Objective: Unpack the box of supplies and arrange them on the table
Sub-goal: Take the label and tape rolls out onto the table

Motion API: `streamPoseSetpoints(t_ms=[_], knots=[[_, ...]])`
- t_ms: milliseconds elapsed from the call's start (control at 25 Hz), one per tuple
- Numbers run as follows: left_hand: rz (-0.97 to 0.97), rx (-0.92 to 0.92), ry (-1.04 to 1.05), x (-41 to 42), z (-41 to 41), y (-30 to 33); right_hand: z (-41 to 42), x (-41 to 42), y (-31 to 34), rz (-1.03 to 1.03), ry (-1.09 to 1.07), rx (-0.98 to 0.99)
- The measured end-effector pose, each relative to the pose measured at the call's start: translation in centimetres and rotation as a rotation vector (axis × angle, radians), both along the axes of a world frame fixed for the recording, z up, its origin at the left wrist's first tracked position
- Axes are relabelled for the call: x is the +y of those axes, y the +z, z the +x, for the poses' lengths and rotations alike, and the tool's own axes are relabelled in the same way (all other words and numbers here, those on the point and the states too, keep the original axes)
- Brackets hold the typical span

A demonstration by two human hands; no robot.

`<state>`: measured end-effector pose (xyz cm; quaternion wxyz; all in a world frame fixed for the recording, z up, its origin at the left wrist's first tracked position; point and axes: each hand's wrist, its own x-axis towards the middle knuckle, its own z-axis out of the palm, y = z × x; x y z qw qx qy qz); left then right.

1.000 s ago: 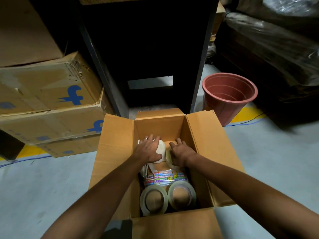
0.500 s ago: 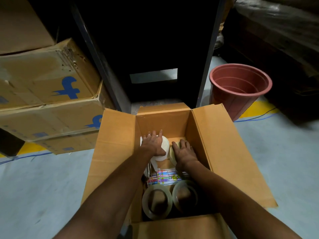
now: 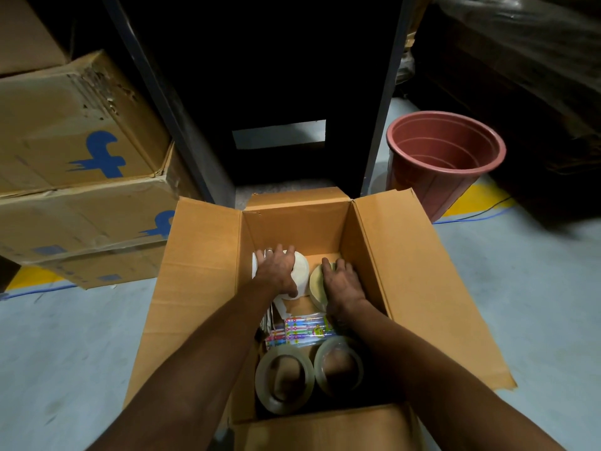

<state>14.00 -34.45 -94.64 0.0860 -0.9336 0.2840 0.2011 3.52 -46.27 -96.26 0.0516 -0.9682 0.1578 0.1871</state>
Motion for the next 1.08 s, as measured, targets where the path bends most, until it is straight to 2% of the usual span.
streamPoseSetpoints(t_ms=[160,360,440,560,720,920,1080], knots=[[-0.037,-0.063,0.004,0.6,-0.2,-0.7,0.2,0.4,0.1,-0.061,0.031,-0.002],[-0.149,-0.055,0.024,0.9,-0.5,-0.8,-0.7,0.4,0.0,-0.141,0.046,-0.066],[-0.192,-0.061,0.040,0.9,-0.7,-0.3,-0.8,0.5,0.4,-0.120,0.048,-0.092],[-0.303,-0.054,0.107,1.6,-0.4,0.7,-0.7,0.6,1.7,0.018,-0.043,-0.135],[-0.476,0.019,0.194,2.8,-0.7,2.4,-1.7,0.7,4.5,-0.016,0.007,-0.237],[-0.594,-0.007,0.222,3.6,-1.7,7.4,-3.3,0.7,9.8,0.142,-0.109,-0.391],[-0.700,-0.038,0.192,4.9,-4.7,13.3,-6.7,1.0,15.5,0.241,-0.172,-0.402]])
